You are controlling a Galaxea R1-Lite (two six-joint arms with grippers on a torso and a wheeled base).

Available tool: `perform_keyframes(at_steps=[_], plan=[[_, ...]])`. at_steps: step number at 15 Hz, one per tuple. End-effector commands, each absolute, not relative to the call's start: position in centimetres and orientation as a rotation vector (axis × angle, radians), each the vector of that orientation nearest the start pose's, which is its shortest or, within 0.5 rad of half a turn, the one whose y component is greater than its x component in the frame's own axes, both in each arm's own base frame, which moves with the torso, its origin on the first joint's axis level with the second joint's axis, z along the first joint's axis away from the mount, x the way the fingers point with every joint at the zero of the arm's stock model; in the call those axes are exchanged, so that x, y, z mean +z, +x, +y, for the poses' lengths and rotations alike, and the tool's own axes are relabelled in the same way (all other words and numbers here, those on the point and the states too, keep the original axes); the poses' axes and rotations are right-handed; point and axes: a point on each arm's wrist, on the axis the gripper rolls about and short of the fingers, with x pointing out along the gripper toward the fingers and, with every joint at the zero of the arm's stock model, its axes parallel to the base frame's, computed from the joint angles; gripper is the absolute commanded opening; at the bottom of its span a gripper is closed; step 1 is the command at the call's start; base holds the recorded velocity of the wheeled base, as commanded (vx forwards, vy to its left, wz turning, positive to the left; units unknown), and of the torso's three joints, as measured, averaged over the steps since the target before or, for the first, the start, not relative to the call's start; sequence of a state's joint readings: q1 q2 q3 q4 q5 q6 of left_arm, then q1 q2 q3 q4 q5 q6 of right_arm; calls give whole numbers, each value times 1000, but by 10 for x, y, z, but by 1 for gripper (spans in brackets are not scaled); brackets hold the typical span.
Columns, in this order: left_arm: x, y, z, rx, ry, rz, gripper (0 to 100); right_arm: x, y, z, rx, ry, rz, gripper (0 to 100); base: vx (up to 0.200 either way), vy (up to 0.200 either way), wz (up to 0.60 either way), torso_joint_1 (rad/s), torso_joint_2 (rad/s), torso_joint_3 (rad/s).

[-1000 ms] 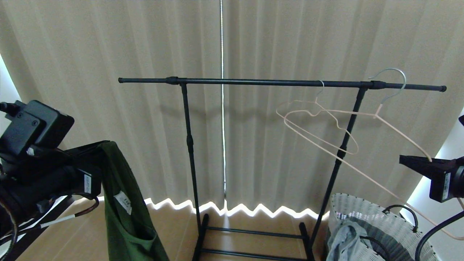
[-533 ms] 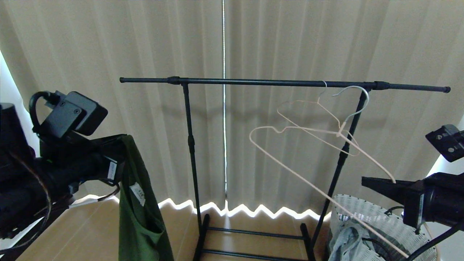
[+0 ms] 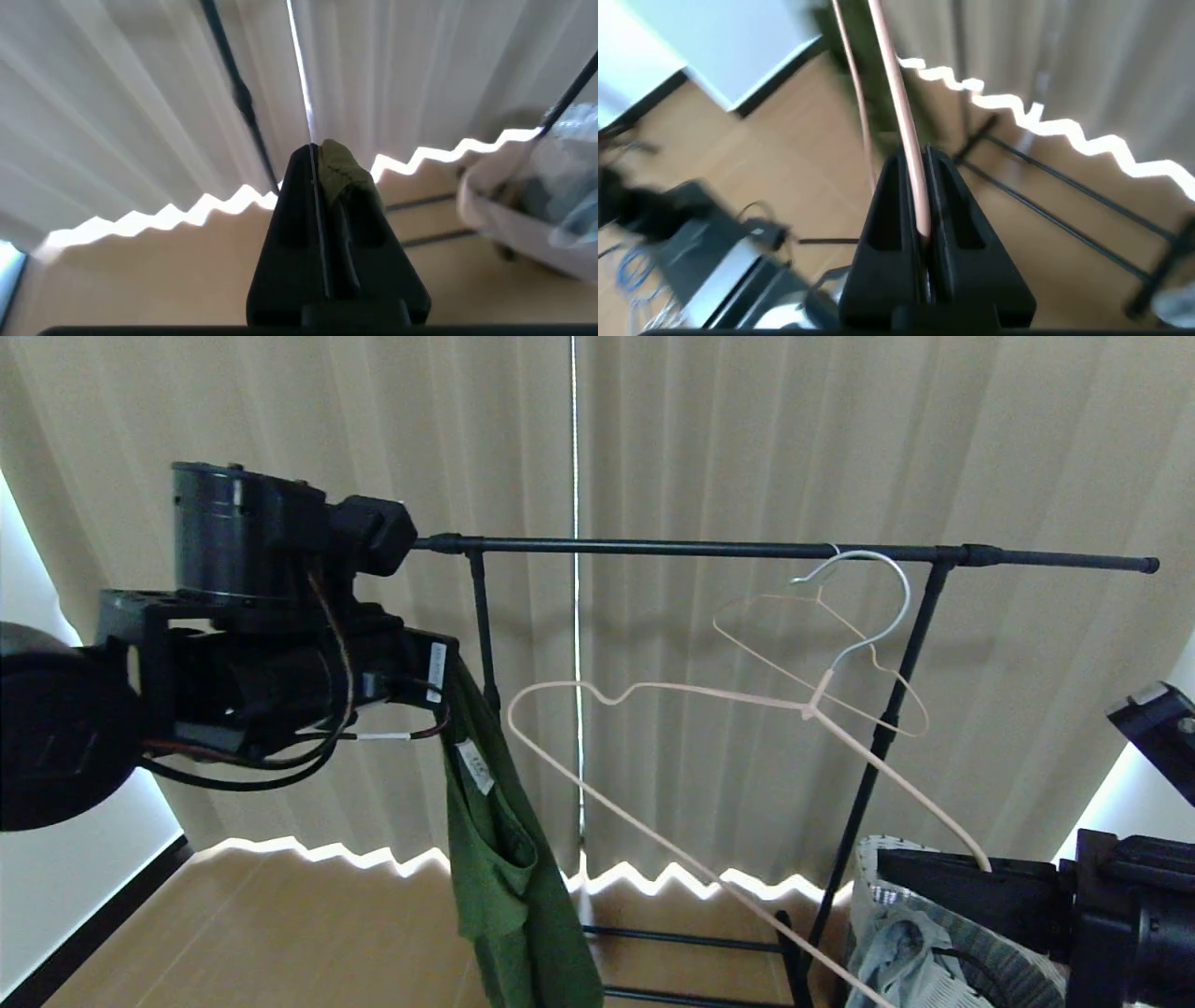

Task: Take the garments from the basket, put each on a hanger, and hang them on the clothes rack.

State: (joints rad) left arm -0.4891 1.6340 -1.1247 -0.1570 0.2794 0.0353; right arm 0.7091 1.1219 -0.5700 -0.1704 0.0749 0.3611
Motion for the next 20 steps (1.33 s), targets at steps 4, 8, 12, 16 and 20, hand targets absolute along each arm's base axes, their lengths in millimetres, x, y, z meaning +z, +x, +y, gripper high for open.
perform_keyframes(at_steps=[4, 8, 12, 16, 20], plan=[[240, 300, -158, -202, 160, 330, 0, 211, 105, 109, 785, 207, 488, 0, 0, 0, 0, 0, 0, 0], [242, 299, -161, -210, 161, 324, 0, 207, 120, 123, 741, 182, 527, 0, 0, 0, 0, 0, 0, 0], [244, 299, -160, -188, 160, 317, 0, 207, 138, 139, 677, 165, 531, 0, 0, 0, 0, 0, 0, 0], [240, 296, -167, -208, 167, 325, 0, 209, 138, 139, 687, 180, 496, 0, 0, 0, 0, 0, 0, 0], [242, 293, -170, -204, 176, 316, 0, 206, 144, 144, 655, 168, 507, 0, 0, 0, 0, 0, 0, 0]])
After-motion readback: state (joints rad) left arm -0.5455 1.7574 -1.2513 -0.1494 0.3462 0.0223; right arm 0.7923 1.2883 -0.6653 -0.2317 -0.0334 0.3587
